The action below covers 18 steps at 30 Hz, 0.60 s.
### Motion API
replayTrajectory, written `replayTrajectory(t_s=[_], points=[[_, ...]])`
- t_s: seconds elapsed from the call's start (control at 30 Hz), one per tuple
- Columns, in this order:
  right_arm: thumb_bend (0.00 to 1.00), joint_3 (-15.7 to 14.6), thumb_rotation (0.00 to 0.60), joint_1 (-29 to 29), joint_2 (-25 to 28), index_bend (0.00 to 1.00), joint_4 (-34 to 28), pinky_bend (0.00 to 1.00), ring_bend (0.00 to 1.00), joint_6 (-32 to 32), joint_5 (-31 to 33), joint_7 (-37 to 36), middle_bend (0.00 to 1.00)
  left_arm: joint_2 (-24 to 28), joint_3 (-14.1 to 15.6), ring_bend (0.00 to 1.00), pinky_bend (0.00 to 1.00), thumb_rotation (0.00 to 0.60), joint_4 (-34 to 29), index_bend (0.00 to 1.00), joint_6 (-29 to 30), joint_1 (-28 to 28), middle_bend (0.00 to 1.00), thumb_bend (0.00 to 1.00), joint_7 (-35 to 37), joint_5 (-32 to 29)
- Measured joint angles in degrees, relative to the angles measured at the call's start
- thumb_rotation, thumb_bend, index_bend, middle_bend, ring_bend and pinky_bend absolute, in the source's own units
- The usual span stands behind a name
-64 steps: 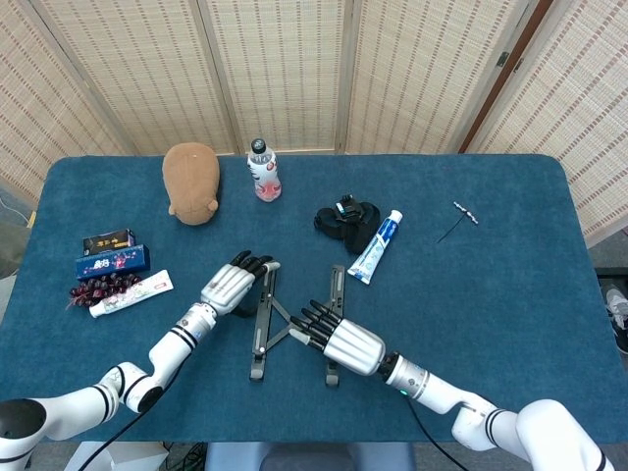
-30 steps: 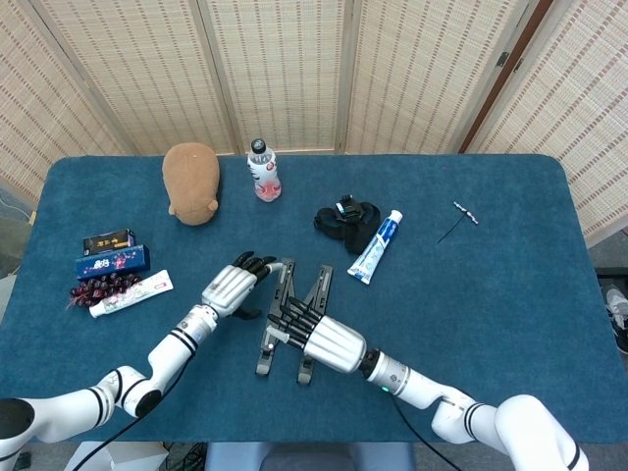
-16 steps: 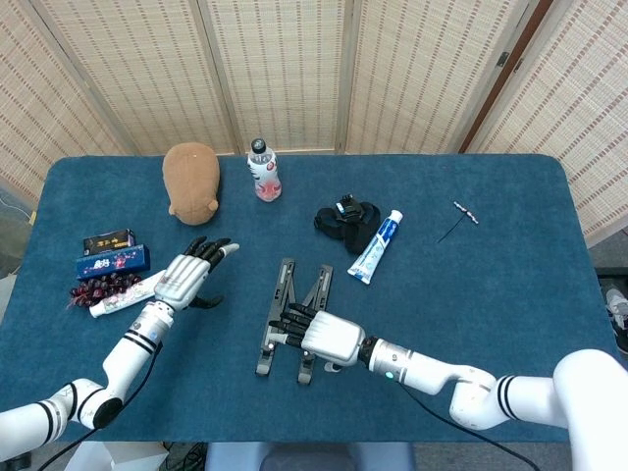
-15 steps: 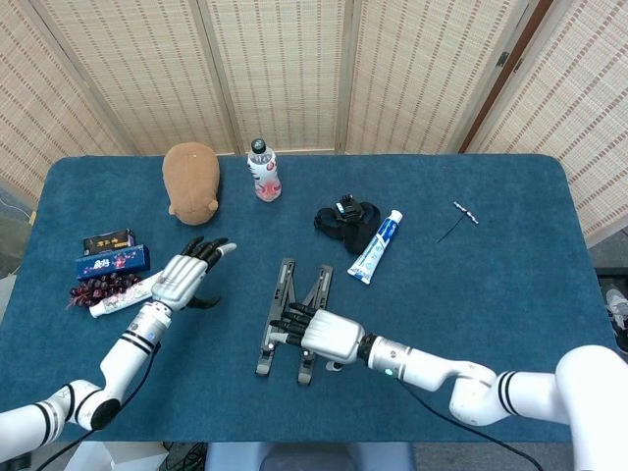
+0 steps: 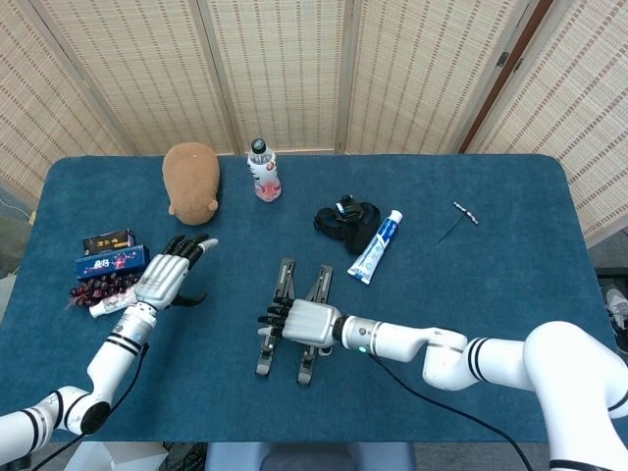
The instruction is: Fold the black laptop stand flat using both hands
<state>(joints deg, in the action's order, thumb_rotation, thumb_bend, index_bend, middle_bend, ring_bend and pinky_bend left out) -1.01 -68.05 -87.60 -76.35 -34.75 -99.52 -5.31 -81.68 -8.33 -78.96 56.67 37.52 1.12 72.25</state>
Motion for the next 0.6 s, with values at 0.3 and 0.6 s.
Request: replayTrajectory(t_s=[0.3,0.6], points=[[0.00,-2.2,0.600,-2.8,-3.9,0.00,5.7,0.00,0.00,0.5,-1.8,-3.9,0.00,-0.3,-0.2,0.12,0.00,0.600,1.4,0.10,-0.3,-0.6,0.08,0.22,1.9,-0.2],[0.00,-3.7,0.600,-4.8,-5.9,0.00,9.0,0.00,0.00,0.9,-2.5,-6.2,0.00,-0.4,-0.4,0.12,0.00,0.600,2.5,0.10,-0.3,-1.0,0.08,0.22,3.3,0.0]])
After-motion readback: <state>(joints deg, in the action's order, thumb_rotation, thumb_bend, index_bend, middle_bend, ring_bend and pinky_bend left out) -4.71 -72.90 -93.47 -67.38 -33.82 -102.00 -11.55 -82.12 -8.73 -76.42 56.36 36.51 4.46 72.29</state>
